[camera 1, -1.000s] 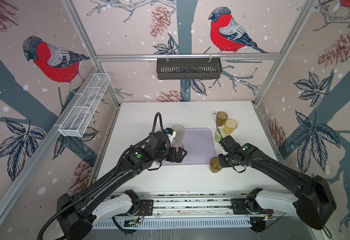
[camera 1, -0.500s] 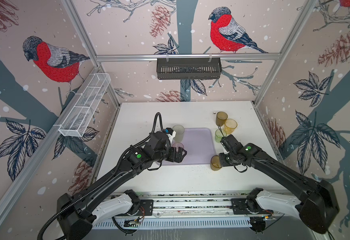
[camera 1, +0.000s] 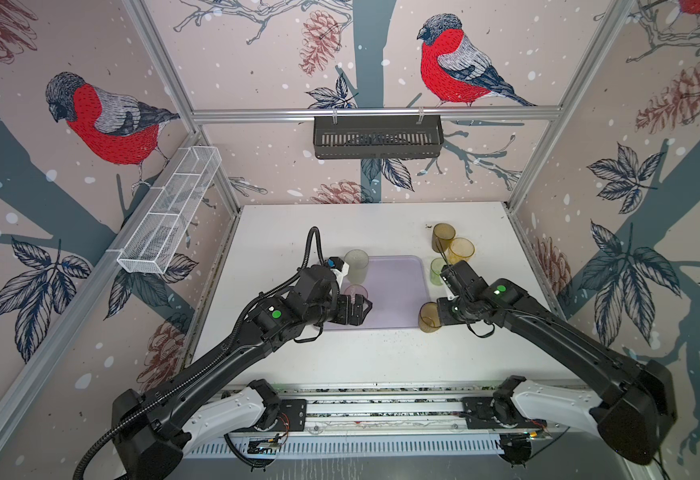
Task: Place the glasses into the tray
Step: 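Lift the dark amber cup with the right gripper toward the tray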
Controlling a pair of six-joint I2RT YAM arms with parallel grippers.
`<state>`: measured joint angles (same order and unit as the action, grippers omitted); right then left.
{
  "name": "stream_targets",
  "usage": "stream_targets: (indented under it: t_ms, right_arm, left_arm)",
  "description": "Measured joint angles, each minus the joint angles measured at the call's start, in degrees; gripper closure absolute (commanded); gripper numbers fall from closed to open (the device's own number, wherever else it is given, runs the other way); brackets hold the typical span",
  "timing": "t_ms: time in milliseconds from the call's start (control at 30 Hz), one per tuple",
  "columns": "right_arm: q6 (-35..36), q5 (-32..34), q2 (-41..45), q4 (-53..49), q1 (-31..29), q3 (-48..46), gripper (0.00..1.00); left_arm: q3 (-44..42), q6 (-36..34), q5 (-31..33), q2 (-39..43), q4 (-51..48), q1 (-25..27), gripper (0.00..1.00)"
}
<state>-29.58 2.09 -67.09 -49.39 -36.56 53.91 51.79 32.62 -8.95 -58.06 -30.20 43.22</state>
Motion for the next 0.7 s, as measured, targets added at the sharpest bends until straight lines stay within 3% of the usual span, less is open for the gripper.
stream_targets:
  t_ms: [700]
  right_arm:
    - [4.98, 1.7, -12.04, -2.14, -0.09, 14.45, 0.98]
  left_arm:
    - [0.26, -0.55, 2.89, 0.94, 1.07, -0.83, 0.02]
